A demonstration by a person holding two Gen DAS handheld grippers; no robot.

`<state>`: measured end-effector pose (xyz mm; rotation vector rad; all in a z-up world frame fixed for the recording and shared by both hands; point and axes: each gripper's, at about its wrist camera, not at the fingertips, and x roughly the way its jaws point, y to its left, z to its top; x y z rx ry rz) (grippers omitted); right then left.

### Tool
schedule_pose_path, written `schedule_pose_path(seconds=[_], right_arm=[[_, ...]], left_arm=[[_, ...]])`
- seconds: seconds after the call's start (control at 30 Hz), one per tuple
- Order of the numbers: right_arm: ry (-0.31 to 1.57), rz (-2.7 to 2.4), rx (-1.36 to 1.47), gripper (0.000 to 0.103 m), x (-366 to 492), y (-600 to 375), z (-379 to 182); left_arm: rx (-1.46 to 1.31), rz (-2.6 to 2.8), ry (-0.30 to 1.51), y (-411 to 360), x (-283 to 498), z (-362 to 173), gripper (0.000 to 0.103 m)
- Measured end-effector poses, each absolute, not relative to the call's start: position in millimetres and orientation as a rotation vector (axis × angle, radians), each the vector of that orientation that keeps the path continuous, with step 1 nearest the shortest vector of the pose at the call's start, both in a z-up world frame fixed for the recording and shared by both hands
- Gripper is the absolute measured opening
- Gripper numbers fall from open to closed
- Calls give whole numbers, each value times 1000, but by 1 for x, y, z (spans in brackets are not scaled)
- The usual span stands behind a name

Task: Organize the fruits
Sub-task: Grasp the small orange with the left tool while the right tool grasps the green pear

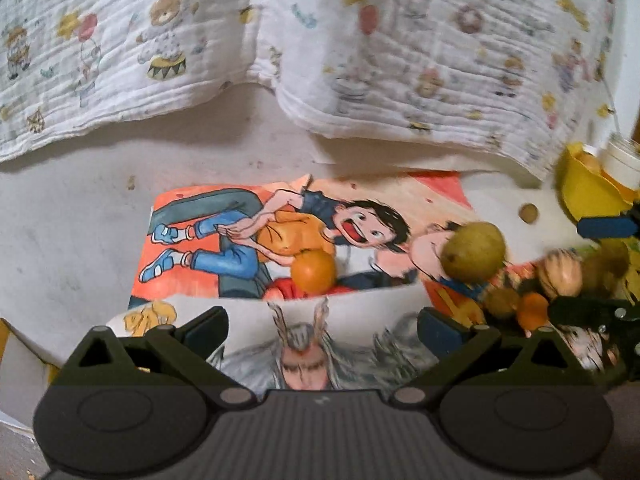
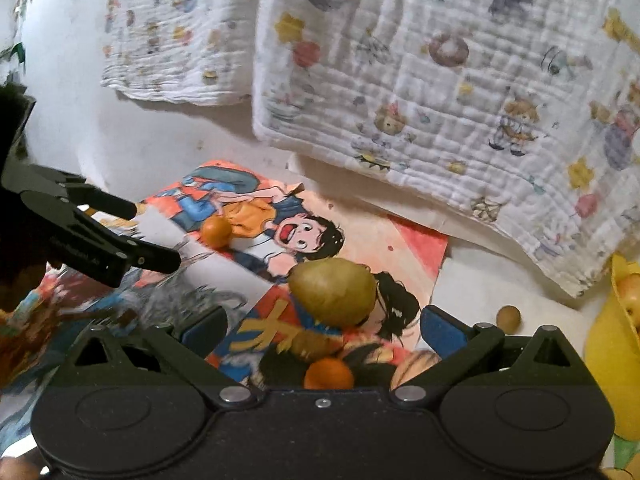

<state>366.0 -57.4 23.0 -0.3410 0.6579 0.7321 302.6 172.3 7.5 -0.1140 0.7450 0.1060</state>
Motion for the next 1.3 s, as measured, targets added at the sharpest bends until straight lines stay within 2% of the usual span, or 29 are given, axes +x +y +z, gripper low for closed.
schedule_pose_path(seconds=[0.5, 0.9, 1.17, 1.3], right_arm=[[745, 705, -316, 100, 419, -17, -19], [791, 694, -300, 87, 432, -6, -36], [773, 671, -290, 77, 434, -6, -39], [759, 663, -288, 76, 434, -6, -40]], left_arm=[[-139, 112, 760, 188, 344, -22, 100], [-126, 92, 749, 191, 359, -29, 77], [-59, 121, 726, 182, 356, -33, 58], [-36, 126, 723, 178, 357, -34, 48]])
